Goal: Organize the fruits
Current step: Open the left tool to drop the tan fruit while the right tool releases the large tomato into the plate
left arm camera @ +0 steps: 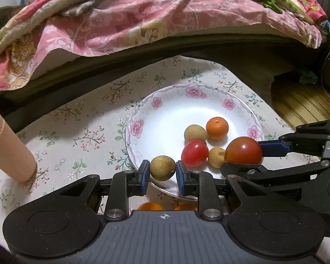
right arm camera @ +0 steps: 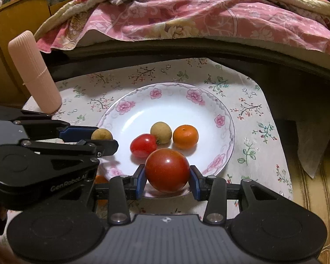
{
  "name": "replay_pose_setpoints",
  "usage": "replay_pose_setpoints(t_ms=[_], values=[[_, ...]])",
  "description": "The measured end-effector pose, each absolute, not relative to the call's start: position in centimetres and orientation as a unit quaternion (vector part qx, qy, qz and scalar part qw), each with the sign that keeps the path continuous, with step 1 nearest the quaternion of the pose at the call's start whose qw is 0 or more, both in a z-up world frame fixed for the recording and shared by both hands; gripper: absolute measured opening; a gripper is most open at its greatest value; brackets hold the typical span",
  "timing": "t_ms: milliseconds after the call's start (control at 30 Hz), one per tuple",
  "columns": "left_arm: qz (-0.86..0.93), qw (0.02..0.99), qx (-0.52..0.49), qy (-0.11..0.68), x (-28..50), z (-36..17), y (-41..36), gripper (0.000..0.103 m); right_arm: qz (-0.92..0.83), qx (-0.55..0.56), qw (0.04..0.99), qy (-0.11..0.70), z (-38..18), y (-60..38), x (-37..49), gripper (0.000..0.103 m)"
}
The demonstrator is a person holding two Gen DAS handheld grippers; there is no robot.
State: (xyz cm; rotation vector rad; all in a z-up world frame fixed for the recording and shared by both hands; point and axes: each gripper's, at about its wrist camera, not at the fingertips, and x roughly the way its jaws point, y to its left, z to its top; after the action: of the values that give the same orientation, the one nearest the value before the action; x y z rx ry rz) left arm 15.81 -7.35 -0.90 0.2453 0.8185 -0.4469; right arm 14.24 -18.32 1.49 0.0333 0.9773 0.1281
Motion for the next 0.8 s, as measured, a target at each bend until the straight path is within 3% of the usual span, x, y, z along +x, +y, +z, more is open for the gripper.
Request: replay_pose_setpoints(t_ms=[200,333,400,800], values=[[-0.213,0.886,0.111,0.396,16.7,-1.2,-7.7,0.033,0.055,0.004,0.885,0.463,1.3,-18.6,15.0,0.044],[-0.203,0.89,0.114,0.393,16.8,-1.0,-7.8,0.041,0.05,0.009,0.887,0.46,1.3,-18.8,15.2,0.045],[-0.2,0.891,0.113,0.392,16.9,-0.9,-7.6,0.05,0.048,0.011,0.887,0.459,1.3,-19.0,15.3,0.045],[-0.192,0.896,0.108,0.385,15.9,0.5,-5.8,0.061,0.046,0.016,0.898,0.438,2.5,-18.8,15.1,0.048]])
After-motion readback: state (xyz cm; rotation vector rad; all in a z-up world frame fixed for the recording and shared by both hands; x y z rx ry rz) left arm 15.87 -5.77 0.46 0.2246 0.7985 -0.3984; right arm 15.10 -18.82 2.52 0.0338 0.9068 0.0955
